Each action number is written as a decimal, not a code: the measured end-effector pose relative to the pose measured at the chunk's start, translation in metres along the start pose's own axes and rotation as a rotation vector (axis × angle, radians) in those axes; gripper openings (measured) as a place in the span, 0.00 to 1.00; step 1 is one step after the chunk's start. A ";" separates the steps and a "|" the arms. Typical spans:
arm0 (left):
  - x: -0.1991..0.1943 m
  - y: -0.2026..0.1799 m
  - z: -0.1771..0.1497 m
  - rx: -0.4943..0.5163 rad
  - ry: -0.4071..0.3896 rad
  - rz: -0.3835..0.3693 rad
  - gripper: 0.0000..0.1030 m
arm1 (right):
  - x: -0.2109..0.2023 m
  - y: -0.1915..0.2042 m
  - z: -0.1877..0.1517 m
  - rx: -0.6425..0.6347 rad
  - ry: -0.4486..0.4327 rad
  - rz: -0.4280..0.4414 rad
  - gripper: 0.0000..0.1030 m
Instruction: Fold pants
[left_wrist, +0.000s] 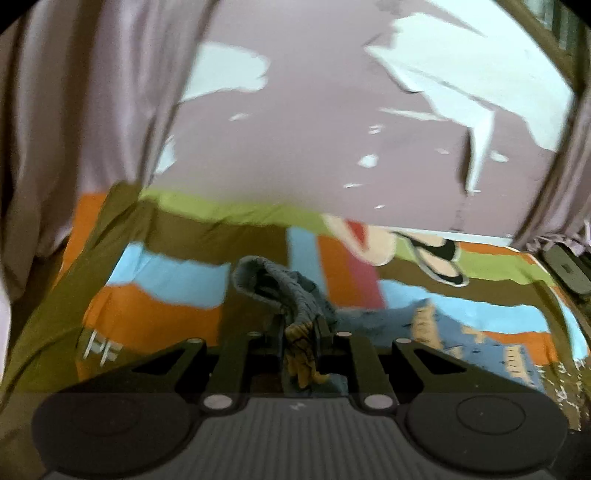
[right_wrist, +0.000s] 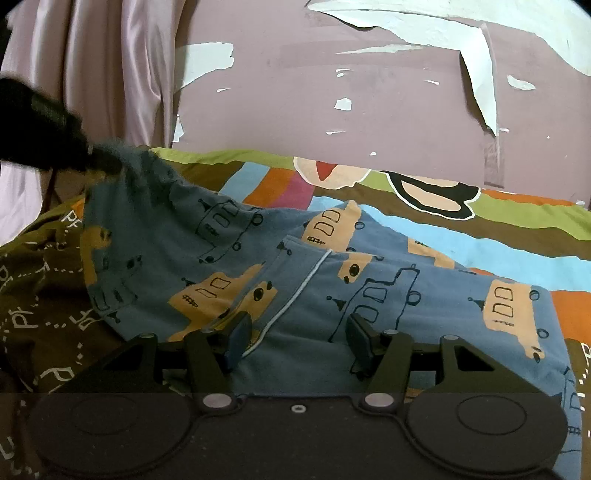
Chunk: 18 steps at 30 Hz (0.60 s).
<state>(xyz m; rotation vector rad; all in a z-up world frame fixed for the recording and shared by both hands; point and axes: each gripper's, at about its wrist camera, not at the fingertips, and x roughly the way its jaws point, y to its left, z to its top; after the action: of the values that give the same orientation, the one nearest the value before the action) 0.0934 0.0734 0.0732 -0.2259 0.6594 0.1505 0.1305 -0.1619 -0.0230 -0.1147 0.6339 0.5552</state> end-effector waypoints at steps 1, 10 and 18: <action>-0.002 -0.008 0.004 0.018 -0.001 -0.015 0.16 | 0.000 0.000 0.000 0.000 0.000 0.000 0.59; -0.017 -0.097 0.019 0.196 -0.010 -0.194 0.16 | -0.003 -0.005 0.002 0.016 0.000 0.030 0.60; -0.002 -0.176 0.009 0.363 0.046 -0.306 0.16 | -0.046 -0.043 -0.001 0.046 -0.076 0.018 0.62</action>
<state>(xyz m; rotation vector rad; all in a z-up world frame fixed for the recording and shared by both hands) 0.1339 -0.0938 0.1096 0.0214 0.6780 -0.2684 0.1220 -0.2190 0.0004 -0.0446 0.5738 0.5591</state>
